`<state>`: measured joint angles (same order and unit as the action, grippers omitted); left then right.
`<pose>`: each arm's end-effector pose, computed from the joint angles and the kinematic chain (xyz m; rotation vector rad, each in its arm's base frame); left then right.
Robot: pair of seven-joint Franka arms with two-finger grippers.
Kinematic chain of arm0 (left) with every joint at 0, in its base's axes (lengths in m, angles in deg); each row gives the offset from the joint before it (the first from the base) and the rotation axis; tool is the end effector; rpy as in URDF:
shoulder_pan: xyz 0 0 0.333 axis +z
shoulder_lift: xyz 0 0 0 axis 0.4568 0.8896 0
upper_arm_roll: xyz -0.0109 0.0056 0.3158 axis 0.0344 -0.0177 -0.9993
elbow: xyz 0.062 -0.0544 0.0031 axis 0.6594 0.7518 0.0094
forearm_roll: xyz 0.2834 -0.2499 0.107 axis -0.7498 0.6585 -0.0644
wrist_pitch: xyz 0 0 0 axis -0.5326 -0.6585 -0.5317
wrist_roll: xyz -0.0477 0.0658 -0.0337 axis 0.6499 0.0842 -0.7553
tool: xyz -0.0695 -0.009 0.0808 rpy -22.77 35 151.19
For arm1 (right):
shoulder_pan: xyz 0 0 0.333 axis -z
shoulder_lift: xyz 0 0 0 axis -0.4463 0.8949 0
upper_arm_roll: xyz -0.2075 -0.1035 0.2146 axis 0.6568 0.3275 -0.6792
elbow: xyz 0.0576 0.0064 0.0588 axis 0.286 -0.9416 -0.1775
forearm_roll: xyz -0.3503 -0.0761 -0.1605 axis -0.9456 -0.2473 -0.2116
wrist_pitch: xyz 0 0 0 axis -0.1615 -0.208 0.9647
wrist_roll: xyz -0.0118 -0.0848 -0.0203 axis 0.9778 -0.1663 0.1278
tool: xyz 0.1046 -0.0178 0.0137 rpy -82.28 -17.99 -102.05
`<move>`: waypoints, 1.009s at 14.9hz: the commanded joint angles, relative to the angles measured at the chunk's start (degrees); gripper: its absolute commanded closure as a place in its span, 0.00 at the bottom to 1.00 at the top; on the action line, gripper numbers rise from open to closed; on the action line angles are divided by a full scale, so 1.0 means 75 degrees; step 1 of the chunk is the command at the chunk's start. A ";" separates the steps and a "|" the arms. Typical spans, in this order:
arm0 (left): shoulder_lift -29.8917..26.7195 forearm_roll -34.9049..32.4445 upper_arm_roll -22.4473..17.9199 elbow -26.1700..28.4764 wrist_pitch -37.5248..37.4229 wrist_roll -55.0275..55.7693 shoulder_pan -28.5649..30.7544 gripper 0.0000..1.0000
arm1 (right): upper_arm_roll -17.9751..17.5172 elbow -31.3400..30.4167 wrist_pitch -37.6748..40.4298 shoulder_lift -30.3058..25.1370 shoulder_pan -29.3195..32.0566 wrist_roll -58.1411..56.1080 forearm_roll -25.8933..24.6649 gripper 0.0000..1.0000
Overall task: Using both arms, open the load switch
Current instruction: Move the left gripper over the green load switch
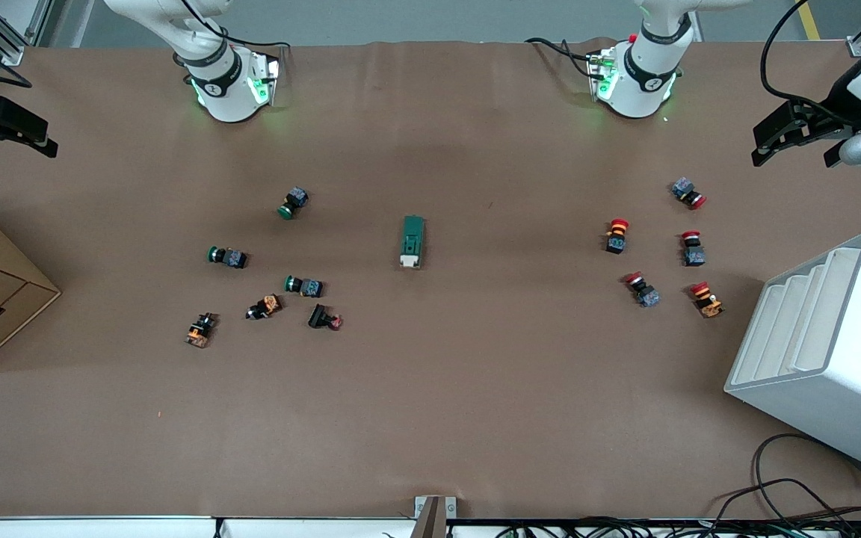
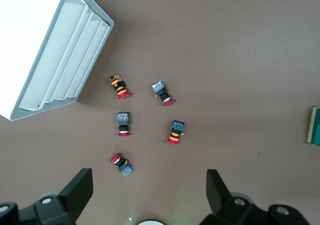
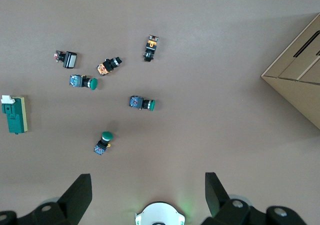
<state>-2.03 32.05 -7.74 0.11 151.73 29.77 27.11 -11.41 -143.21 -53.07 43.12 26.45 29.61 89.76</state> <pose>0.5172 -0.0615 0.6670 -3.1397 0.0538 0.0021 0.5078 -0.0213 0.6674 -3.1139 0.0106 0.1497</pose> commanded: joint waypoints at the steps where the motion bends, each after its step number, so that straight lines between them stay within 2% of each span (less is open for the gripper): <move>1: 0.0063 -0.0064 -0.0002 -0.0173 -0.0056 -0.0140 0.0020 0.00 | -0.0005 -0.0110 -0.0026 -0.0180 -0.0040 -0.0079 -0.0109 0.00; 7: 0.0203 0.0041 0.0150 -0.0372 -0.0056 -0.0012 -0.0190 0.00 | 0.0007 -0.0110 -0.0027 -0.0180 -0.0028 -0.0079 -0.0109 0.00; 10: 0.0297 -0.0040 0.0909 -0.0372 0.0025 0.0816 -0.0541 0.00 | 0.0007 -0.0110 -0.0003 -0.0168 -0.0028 -0.0067 -0.0109 0.00; 15: 0.0799 -0.0064 0.2807 -0.0337 0.0798 0.3967 -0.0589 0.00 | 0.0018 0.0030 -0.0027 -0.0122 -0.0028 -0.0079 -0.0121 0.00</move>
<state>1.50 32.07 8.97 -1.22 155.83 52.87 22.44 -11.36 -143.14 -53.13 43.11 26.43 29.59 89.66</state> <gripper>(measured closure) 0.000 0.000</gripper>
